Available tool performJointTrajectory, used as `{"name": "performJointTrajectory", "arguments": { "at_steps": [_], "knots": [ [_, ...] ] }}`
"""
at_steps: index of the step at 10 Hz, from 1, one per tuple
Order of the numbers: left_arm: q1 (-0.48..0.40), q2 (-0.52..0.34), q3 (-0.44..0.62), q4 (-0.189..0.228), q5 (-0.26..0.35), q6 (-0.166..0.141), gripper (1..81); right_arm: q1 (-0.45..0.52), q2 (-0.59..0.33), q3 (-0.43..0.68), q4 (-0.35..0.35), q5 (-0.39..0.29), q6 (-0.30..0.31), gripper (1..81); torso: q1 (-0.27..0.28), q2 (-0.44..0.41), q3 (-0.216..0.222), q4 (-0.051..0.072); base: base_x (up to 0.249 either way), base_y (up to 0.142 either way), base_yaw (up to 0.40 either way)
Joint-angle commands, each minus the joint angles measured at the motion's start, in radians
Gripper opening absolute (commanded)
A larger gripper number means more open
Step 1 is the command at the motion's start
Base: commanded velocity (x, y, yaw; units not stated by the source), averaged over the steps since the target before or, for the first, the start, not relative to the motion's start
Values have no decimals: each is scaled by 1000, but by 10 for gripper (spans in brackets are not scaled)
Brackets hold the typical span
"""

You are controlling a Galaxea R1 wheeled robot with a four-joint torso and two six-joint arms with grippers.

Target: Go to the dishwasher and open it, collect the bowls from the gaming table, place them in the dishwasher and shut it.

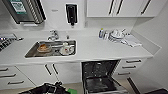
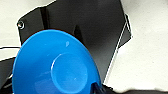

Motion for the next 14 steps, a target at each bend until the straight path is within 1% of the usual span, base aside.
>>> {"name": "performJointTrajectory", "arguments": {
  "at_steps": [1,2,3,6,7,8,9,10,11,13,14],
  "knots": [
    [-212,67,3,134,60,-131,10,19,-17,14,3,-73,0,10,0,0,-21,0,0,0,0],
    [-243,95,3,182,69,-171,10,21,-17,17,3,-73,0,10,0,0,-32,0,0,0,0],
    [-269,124,1,228,93,-209,10,22,-17,22,3,-73,0,10,0,0,-54,0,0,0,0],
    [-335,193,0,317,118,-294,10,28,-17,28,3,-73,0,10,0,1,-114,0,0,0,0],
    [-350,219,-3,358,142,-319,10,28,-17,31,3,-73,0,10,0,1,-81,0,0,0,0],
    [-378,247,-13,399,156,-345,10,28,-17,31,3,-73,0,10,1,1,-100,0,0,0,0],
    [-413,284,-26,443,155,-390,10,28,-17,32,3,-73,0,10,1,2,-106,0,0,0,0],
    [-451,313,-29,474,156,-432,10,28,-17,32,3,-73,0,10,1,2,-109,0,0,0,0],
    [-484,337,-31,501,158,-466,10,28,-16,32,3,-73,0,10,1,2,-108,0,0,0,0],
    [-531,407,-62,561,159,-520,10,28,-13,35,3,-72,0,10,1,3,-108,0,0,0,0],
    [-553,451,-97,574,159,-526,10,28,-11,35,3,-70,0,10,1,3,-108,0,0,0,0]
  ]
}}
